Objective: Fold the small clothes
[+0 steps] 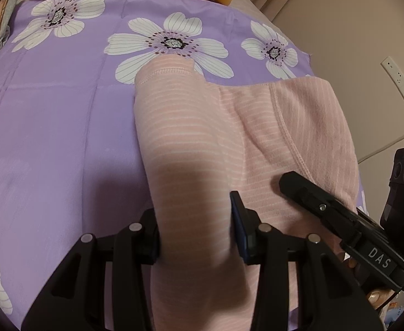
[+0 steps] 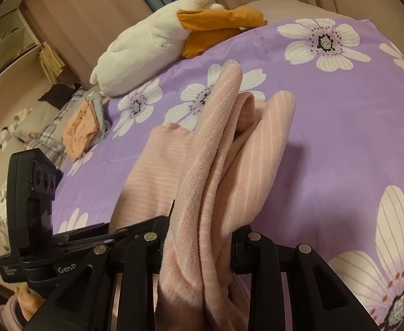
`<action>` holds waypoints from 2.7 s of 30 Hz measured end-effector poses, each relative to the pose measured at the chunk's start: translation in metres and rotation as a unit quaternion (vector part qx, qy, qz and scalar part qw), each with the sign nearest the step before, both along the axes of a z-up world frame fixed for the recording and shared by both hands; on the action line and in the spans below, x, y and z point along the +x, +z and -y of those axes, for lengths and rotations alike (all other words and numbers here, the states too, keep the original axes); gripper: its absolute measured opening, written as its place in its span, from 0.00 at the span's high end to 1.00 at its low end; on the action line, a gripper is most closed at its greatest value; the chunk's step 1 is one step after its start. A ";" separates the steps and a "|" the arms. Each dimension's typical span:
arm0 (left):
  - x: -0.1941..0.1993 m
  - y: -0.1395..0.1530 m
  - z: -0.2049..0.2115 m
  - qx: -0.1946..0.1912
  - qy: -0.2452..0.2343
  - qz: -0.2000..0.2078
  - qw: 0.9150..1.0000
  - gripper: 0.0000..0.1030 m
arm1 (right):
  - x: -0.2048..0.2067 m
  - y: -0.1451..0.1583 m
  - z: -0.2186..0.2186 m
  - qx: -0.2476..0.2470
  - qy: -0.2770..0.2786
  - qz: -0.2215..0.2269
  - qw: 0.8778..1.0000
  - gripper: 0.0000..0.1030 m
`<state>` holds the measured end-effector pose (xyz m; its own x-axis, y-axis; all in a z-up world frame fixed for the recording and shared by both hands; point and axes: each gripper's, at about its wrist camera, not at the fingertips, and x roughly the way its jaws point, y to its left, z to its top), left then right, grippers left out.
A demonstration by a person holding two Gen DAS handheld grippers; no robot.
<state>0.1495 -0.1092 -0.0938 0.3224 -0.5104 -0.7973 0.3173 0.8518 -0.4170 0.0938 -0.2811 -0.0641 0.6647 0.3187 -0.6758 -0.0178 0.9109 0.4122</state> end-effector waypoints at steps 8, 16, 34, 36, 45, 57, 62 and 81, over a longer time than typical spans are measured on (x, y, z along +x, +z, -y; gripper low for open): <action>-0.014 0.005 -0.008 0.003 0.001 0.004 1.000 0.60 | -0.012 0.003 -0.006 0.003 0.006 0.003 1.000 0.71; -0.029 0.012 -0.023 0.004 0.010 0.006 1.000 0.60 | -0.021 0.007 -0.018 0.004 0.017 0.007 1.000 0.71; -0.042 0.022 -0.059 0.000 0.031 0.010 0.999 0.60 | -0.025 0.015 -0.048 -0.005 0.043 0.011 0.999 0.71; -0.042 0.022 -0.063 -0.001 0.033 0.010 0.999 0.60 | -0.024 0.016 -0.052 -0.007 0.046 0.011 0.999 0.71; -0.038 0.023 -0.083 -0.002 0.046 0.008 0.999 0.60 | -0.017 0.015 -0.068 -0.013 0.059 0.010 0.998 0.71; -0.031 0.019 -0.099 -0.008 0.058 0.005 0.998 0.60 | -0.006 0.015 -0.083 -0.026 0.071 0.006 0.997 0.71; -0.025 0.016 -0.103 -0.007 0.060 0.002 0.998 0.60 | -0.001 0.013 -0.087 -0.031 0.072 0.003 0.997 0.71; -0.004 0.002 -0.105 0.000 0.064 -0.006 0.998 0.60 | 0.019 0.001 -0.091 -0.032 0.073 -0.006 0.997 0.71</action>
